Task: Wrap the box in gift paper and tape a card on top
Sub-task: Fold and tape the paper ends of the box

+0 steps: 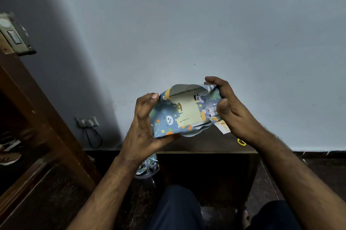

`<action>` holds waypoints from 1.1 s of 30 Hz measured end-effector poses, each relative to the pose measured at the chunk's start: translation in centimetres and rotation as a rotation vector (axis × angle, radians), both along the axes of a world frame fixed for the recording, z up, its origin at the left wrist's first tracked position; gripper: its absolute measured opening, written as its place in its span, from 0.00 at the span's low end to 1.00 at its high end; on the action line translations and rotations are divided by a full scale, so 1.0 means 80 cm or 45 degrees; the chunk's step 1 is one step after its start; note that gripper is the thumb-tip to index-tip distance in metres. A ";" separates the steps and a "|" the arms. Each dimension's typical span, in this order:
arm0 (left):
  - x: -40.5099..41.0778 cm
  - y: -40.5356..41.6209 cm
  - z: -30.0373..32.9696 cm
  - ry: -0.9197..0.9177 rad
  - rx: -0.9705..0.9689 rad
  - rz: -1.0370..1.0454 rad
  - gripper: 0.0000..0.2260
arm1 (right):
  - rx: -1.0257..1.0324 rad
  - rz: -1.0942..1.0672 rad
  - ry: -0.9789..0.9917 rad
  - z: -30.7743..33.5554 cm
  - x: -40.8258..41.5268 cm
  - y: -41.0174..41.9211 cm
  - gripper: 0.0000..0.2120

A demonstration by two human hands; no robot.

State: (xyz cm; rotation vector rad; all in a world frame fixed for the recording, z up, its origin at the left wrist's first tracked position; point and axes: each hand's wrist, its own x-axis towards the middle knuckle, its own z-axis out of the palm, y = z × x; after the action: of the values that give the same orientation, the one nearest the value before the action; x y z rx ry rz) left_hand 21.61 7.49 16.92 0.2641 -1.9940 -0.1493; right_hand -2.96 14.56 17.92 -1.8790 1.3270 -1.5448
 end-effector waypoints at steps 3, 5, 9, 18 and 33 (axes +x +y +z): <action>0.001 -0.002 -0.001 -0.001 -0.017 -0.015 0.47 | 0.010 -0.013 0.010 -0.001 -0.004 0.000 0.32; 0.004 -0.004 -0.001 -0.013 -0.056 -0.032 0.46 | 0.040 0.013 -0.024 0.003 -0.003 0.008 0.27; 0.005 -0.006 -0.001 -0.058 -0.178 -0.016 0.47 | 0.093 0.091 -0.066 0.009 -0.004 0.014 0.25; 0.007 -0.004 0.001 -0.040 -0.044 -0.002 0.48 | 0.067 0.092 -0.053 0.007 -0.003 0.007 0.28; 0.007 0.003 0.012 0.007 0.370 -0.001 0.55 | 0.075 0.106 -0.099 -0.001 0.001 0.006 0.30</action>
State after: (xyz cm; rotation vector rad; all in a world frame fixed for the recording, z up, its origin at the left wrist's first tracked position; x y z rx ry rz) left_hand 22.15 7.71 17.90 0.4480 -1.9642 -0.4408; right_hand -2.87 15.03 17.87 -1.7964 1.2315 -1.5050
